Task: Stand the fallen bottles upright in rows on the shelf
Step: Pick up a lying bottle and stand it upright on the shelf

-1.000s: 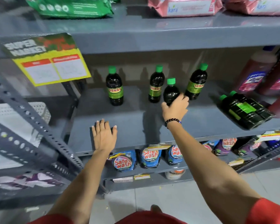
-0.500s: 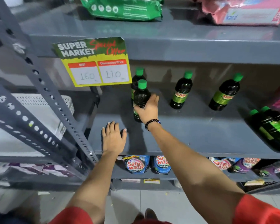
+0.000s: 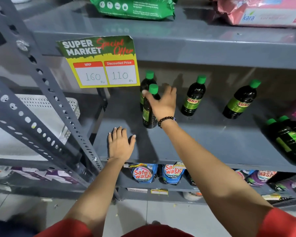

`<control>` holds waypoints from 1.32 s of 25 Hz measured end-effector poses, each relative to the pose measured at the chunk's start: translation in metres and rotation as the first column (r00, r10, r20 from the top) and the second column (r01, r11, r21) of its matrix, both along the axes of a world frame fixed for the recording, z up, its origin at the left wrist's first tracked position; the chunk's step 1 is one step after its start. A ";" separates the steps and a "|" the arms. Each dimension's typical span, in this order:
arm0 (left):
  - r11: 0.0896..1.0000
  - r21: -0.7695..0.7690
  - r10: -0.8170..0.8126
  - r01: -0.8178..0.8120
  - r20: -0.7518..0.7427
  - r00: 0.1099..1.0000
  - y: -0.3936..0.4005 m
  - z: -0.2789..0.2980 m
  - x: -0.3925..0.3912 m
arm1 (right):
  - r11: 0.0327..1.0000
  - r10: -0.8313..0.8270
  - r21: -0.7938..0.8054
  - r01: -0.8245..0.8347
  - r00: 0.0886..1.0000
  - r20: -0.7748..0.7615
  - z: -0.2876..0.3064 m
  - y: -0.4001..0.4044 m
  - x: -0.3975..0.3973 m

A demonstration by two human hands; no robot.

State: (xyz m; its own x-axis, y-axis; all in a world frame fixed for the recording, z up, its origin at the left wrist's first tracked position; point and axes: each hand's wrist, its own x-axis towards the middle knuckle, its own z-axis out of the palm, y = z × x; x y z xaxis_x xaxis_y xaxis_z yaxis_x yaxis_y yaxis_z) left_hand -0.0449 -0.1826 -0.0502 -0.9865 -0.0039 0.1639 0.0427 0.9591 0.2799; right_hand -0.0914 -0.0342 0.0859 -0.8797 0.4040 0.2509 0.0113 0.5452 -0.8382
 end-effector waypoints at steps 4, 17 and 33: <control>1.000 0.003 -0.005 0.005 -0.004 1.000 0.016 0.007 -0.006 | 0.953 0.091 0.284 -0.107 0.994 0.067 0.033 0.007 -0.015; 0.999 -0.031 -0.018 0.018 -0.003 1.000 0.022 -0.003 -0.005 | 0.824 0.226 0.471 -0.314 0.945 0.236 0.050 0.011 -0.022; 1.000 -0.014 -0.017 0.017 0.001 1.000 0.022 -0.003 -0.005 | 0.739 0.379 0.445 -0.506 0.858 0.348 0.060 0.015 -0.028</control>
State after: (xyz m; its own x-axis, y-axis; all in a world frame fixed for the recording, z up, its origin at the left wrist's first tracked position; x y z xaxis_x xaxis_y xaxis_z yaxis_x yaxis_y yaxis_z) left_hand -0.0497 -0.1606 -0.0531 -0.9865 0.0146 0.1628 0.0583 0.9620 0.2666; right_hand -0.1190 -0.0189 0.1456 -0.9813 -0.1747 0.0809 -0.1924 0.8745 -0.4452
